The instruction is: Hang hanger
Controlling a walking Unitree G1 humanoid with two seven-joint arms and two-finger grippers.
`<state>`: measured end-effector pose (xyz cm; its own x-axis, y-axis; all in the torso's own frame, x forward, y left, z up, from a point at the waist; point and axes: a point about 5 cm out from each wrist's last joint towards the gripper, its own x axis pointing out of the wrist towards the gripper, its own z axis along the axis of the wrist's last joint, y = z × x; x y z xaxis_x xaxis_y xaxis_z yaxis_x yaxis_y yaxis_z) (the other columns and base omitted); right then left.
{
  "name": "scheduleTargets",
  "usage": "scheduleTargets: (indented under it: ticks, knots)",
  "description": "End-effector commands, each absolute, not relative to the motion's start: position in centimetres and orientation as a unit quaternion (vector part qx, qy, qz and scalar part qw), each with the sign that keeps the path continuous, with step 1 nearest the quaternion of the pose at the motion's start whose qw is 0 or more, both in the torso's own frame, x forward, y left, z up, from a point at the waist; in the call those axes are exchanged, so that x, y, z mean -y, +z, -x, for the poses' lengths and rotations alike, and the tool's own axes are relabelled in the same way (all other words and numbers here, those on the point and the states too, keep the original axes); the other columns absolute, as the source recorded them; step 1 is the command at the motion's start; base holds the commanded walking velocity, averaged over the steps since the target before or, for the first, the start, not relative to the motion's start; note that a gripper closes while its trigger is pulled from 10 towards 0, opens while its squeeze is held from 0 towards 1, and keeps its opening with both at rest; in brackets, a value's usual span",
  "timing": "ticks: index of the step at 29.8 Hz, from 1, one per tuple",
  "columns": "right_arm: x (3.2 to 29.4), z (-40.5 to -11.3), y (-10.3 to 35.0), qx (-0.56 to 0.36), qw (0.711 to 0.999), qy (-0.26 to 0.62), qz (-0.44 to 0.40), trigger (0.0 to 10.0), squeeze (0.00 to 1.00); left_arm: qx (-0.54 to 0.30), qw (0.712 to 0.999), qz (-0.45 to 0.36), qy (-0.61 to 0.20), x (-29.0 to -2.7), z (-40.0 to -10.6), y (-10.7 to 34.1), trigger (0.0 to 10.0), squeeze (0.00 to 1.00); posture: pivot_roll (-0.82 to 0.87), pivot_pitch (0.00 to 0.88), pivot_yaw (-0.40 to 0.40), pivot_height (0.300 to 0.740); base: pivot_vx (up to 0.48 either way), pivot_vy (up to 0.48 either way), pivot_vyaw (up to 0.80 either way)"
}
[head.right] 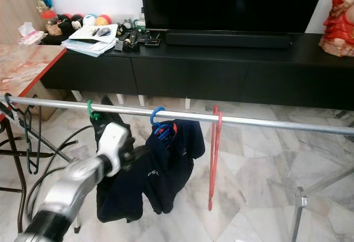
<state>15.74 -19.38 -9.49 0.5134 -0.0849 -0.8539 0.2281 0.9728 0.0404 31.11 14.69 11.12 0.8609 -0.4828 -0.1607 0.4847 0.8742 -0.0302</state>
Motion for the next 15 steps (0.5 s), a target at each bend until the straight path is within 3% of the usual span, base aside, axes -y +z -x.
scheduleTargets:
  ticks: [1, 15]
  knots:
    - [19.2, -15.2, -9.7, -0.495, 0.861, -0.089, -0.074, 10.0, 0.00, -0.058, 0.970, 0.008, -0.236, -15.2, -30.8, 11.9, 10.0, 0.00, 0.04, 0.018, 0.036, 0.740, 0.000, 0.000, 0.00]
    - [19.6, -15.5, -9.6, -0.497, 0.862, -0.082, -0.059, 10.0, 0.00, -0.024, 0.996, 0.014, -0.086, -17.0, -28.7, 11.2, 10.0, 0.00, 0.03, 0.000, 0.016, 0.740, 0.000, 0.000, 0.00]
